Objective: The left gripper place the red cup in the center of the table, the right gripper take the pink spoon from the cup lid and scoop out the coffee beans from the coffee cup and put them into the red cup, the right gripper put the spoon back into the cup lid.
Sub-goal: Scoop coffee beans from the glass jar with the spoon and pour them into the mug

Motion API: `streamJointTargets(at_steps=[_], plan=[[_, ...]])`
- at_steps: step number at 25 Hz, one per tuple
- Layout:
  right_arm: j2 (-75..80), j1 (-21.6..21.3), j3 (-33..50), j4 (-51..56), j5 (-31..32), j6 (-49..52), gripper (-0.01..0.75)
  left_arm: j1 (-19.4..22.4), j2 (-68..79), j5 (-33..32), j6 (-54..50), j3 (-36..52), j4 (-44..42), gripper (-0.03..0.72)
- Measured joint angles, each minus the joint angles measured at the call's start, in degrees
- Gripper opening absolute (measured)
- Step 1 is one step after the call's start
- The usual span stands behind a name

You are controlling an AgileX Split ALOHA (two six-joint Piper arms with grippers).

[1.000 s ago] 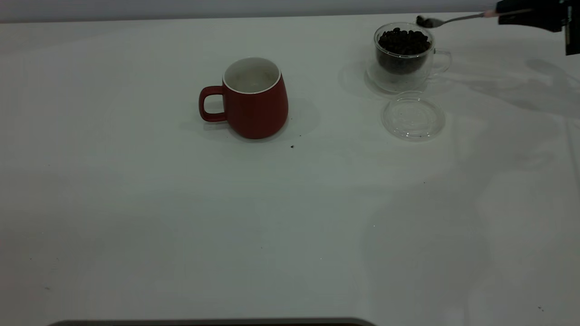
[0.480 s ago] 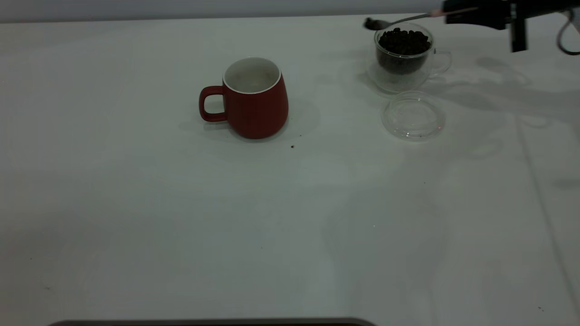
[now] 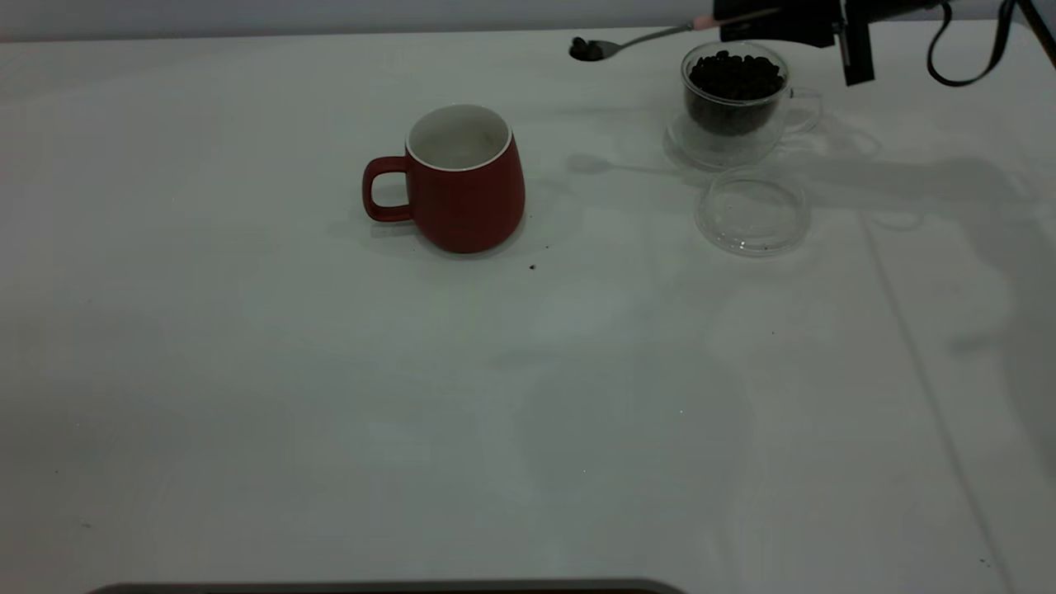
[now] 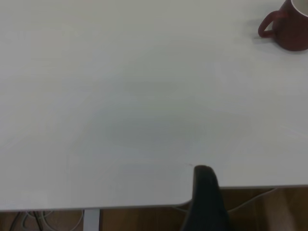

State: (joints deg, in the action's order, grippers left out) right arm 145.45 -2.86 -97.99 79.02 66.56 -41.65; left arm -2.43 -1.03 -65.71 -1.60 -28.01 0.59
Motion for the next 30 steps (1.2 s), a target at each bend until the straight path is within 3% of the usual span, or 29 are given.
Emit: streamJointTargets(at_steps=[17, 30], plan=[[-0.62, 10.54, 0.0, 0.04, -0.07, -3.34, 0.095, 0.0, 0.0, 0.0, 0.0, 0.0, 0.0, 0.586], [-3.21, 13.01, 0.0, -3.34, -9.87, -29.44, 0.095, 0.0, 0.0, 0.0, 0.0, 0.0, 0.0, 0.586]])
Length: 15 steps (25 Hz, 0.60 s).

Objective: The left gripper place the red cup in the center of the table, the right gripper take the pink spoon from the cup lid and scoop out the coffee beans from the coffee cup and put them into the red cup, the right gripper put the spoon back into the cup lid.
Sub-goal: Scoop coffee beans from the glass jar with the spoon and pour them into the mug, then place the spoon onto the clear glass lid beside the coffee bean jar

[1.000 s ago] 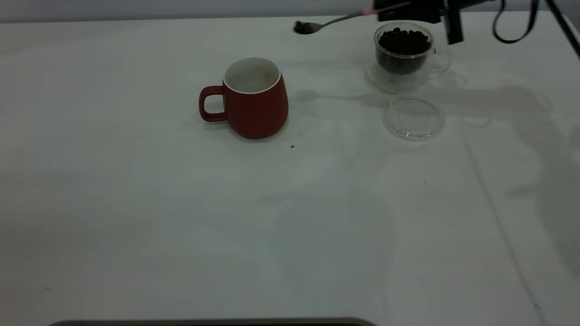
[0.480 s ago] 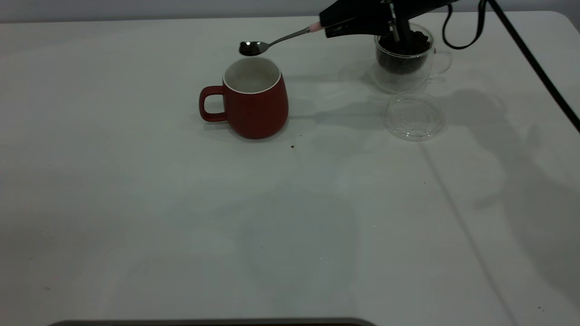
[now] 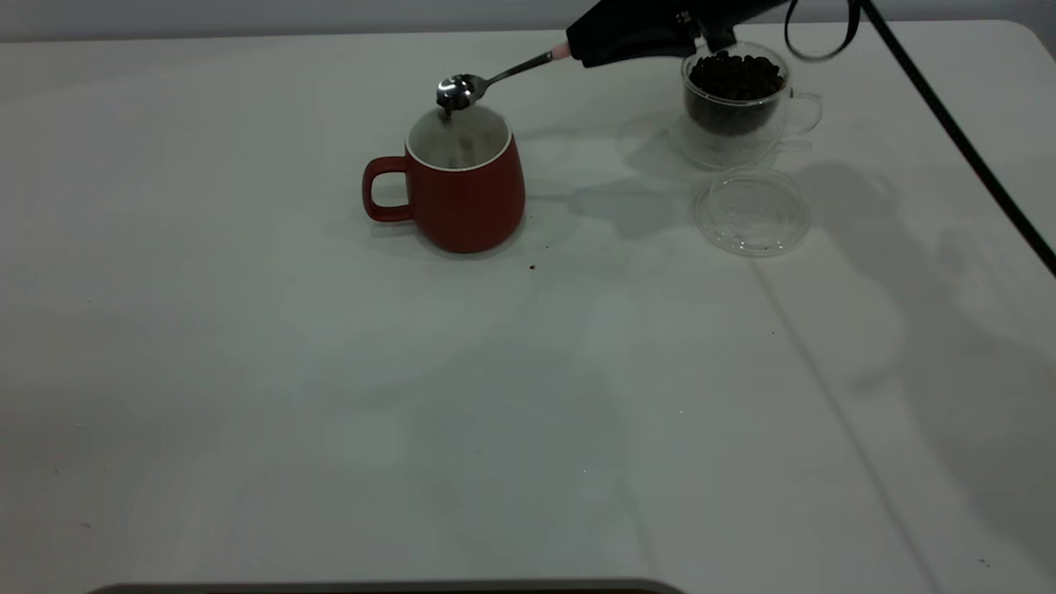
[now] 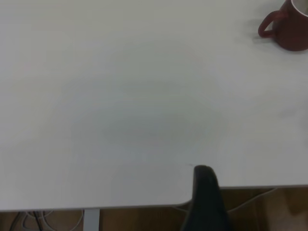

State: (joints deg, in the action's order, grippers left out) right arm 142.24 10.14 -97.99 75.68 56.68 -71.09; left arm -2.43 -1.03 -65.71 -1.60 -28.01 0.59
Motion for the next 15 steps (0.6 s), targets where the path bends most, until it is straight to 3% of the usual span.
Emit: streamJointTargets(at_steps=[10, 15], plan=[[-14.49, 0.49, 0.0, -14.86, -1.66, -3.19, 0.095, 0.0, 0.0, 0.0, 0.0, 0.0, 0.0, 0.586], [-23.43, -4.83, 1.51, -22.71, 8.97, 4.16, 0.095, 0.0, 0.0, 0.0, 0.0, 0.0, 0.0, 0.586]])
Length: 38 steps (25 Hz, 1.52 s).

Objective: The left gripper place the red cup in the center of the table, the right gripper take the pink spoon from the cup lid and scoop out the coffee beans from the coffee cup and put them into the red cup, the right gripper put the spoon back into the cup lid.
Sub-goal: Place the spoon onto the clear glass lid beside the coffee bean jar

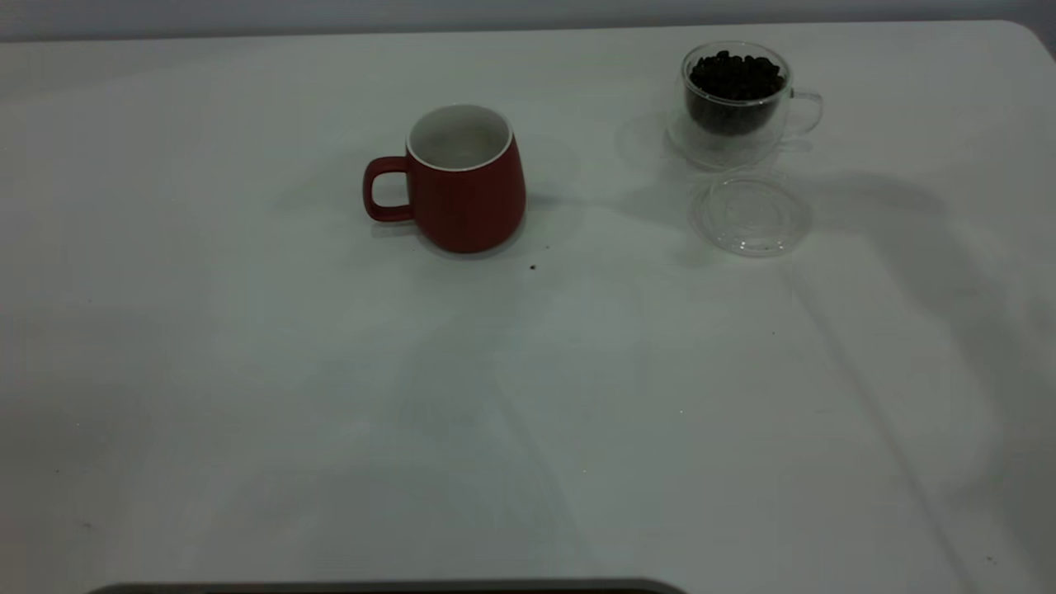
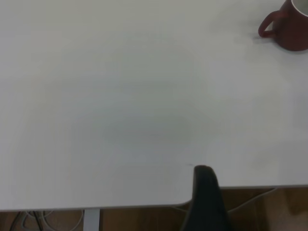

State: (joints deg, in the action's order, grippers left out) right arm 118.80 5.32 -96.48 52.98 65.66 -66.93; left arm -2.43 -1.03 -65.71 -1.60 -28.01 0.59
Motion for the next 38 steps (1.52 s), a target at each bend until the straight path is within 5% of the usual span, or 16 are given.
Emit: streamJointTargets(at_steps=[7, 11, 23, 38], plan=[[-0.17, -16.78, 12.66, -3.46, 2.54, 7.85, 0.095, 0.0, 0.0, 0.0, 0.0, 0.0, 0.0, 0.586], [4.83, -22.38, 18.8, -1.64, -0.73, 8.73, 0.095, 0.0, 0.0, 0.0, 0.0, 0.0, 0.0, 0.586], [18.29, -23.77, 19.49, 15.78, -6.26, 3.73, 0.095, 0.0, 0.0, 0.0, 0.0, 0.0, 0.0, 0.586], [23.77, -23.05, 19.49, 18.0, -9.62, 1.94, 0.095, 0.0, 0.0, 0.0, 0.0, 0.0, 0.0, 0.586]])
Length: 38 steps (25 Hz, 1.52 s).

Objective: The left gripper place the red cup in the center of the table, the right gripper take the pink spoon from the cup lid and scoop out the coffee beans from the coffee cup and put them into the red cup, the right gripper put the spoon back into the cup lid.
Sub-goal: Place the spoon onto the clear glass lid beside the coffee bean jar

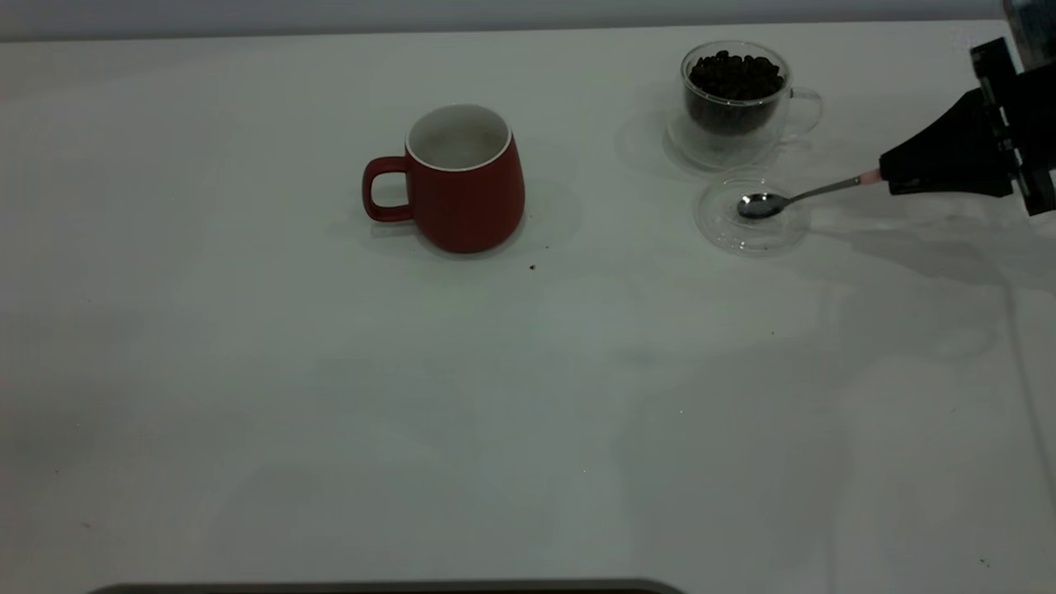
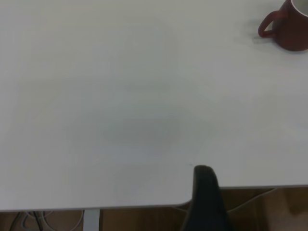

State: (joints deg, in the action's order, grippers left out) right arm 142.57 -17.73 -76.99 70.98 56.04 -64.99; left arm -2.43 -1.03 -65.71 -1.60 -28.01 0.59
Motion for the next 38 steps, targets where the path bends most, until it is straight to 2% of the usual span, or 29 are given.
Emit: streamJointTargets(at_steps=[7, 21, 25, 29, 38], plan=[[0.09, 0.12, 0.0, 1.05, -0.73, -1.05, 0.095, 0.0, 0.0, 0.0, 0.0, 0.0, 0.0, 0.586], [1.81, 3.39, 0.0, 4.08, -2.15, -5.05, 0.095, 0.0, 0.0, 0.0, 0.0, 0.0, 0.0, 0.586], [2.48, 3.45, -0.05, 4.15, -1.81, -5.34, 0.114, 0.0, 0.0, 0.0, 0.0, 0.0, 0.0, 0.586], [2.55, 3.45, -0.05, 2.8, -2.26, -5.44, 0.185, 0.0, 0.0, 0.0, 0.0, 0.0, 0.0, 0.586], [2.6, 3.45, -0.05, 2.48, -2.52, -6.18, 0.512, 0.0, 0.0, 0.0, 0.0, 0.0, 0.0, 0.586]])
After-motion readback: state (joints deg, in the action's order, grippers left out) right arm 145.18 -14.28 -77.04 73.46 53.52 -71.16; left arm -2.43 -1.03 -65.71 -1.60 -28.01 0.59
